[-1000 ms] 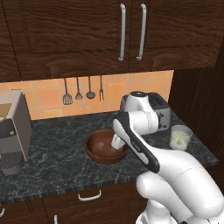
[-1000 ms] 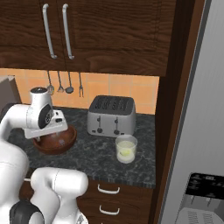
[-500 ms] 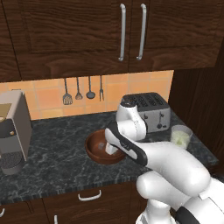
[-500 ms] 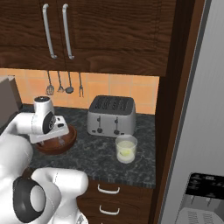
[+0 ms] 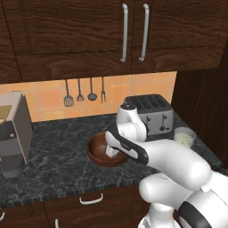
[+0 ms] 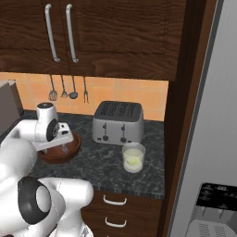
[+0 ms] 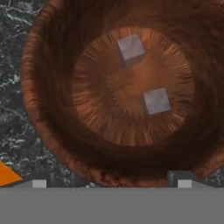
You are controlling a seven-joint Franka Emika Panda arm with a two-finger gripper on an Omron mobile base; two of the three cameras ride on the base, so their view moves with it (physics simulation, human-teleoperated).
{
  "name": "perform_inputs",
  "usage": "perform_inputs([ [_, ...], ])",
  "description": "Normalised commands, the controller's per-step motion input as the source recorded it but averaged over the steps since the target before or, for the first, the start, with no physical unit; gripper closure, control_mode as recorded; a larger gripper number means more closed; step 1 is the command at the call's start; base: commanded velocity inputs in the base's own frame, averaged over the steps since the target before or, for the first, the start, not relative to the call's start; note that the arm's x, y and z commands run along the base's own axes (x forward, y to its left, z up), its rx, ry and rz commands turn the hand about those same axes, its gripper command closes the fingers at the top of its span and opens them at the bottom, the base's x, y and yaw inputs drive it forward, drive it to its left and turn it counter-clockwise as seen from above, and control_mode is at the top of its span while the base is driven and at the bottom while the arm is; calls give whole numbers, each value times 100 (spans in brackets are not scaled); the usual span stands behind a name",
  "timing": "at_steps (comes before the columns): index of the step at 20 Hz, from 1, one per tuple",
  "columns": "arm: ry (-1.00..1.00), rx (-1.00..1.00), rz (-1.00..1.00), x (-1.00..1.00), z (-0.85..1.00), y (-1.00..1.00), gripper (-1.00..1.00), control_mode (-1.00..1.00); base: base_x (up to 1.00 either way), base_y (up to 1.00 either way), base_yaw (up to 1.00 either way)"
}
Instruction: Grab a lemon wedge from the fridge and one ice cube from the ice bowl, and put them in the glass of lemonade.
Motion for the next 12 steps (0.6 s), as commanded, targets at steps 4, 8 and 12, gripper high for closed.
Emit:
perform_inputs([
  [4,2,0,0,56,0,0,-100,-100,0,0,0],
  [8,9,0,0,43,-4,0,-100,-100,0,0,0],
  [12,4,0,0,8,-35,4,-100,-100,0,0,0],
])
